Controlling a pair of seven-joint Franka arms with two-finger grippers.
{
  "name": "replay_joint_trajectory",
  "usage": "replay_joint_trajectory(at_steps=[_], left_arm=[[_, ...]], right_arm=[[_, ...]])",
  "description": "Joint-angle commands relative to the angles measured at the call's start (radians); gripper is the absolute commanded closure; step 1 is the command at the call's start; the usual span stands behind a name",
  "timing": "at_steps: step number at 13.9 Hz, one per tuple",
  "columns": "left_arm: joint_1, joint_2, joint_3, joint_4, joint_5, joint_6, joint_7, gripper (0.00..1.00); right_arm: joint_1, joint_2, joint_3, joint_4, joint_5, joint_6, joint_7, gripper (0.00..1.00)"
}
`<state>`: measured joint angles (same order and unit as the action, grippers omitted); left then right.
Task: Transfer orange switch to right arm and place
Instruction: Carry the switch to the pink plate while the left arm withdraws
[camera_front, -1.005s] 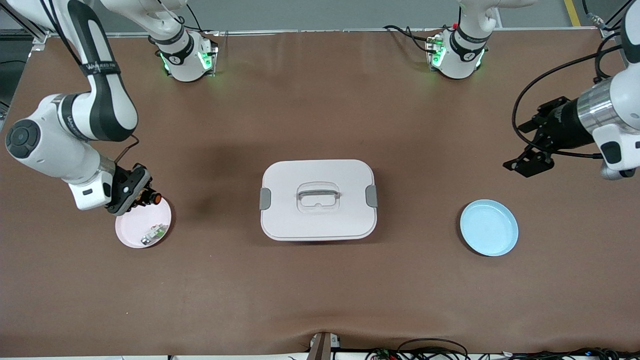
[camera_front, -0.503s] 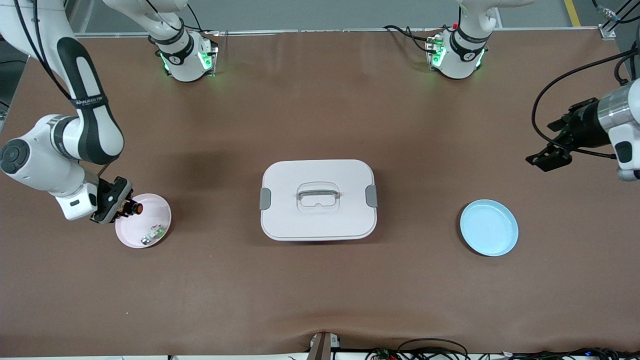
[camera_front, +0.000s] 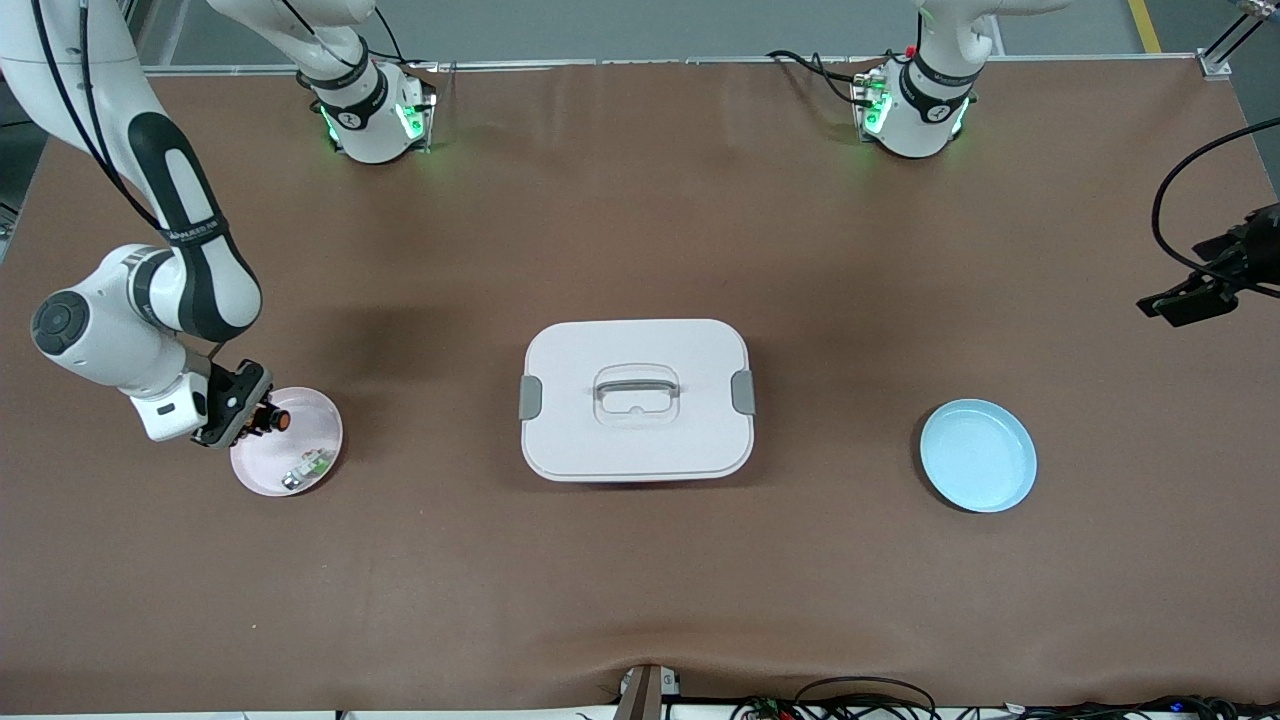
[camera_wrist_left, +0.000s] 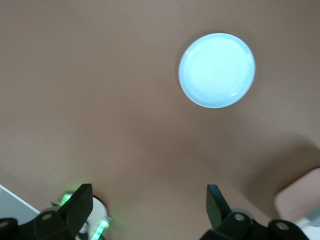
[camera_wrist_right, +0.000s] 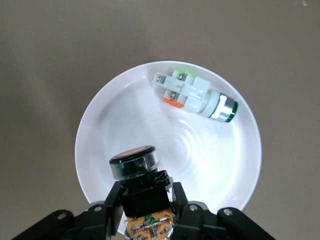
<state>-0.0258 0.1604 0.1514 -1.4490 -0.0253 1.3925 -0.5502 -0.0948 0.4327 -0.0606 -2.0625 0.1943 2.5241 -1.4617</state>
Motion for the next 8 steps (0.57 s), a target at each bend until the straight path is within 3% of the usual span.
replay_joint_trajectory(at_steps=[1,3,6,8], left_arm=[[-0.011,-0.030,0.051,-0.047,0.044,-0.001,0.157,0.00],[0.003,-0.033,0.100,-0.059,0.044,0.002,0.290,0.00],[0.006,-0.082,0.155,-0.132,0.044,0.063,0.415,0.00],[0.032,-0.155,0.152,-0.259,0.044,0.179,0.414,0.00]], right_arm=[[-0.034,0.038,0.019,0.002,0.182,0.010,-0.173,1.00],[-0.031,0.064,0.018,0.004,0.293,0.013,-0.270,1.00],[-0.020,0.067,0.015,0.008,0.289,0.015,-0.275,1.00],[-0.019,0.075,0.013,0.021,0.281,0.016,-0.275,1.00]])
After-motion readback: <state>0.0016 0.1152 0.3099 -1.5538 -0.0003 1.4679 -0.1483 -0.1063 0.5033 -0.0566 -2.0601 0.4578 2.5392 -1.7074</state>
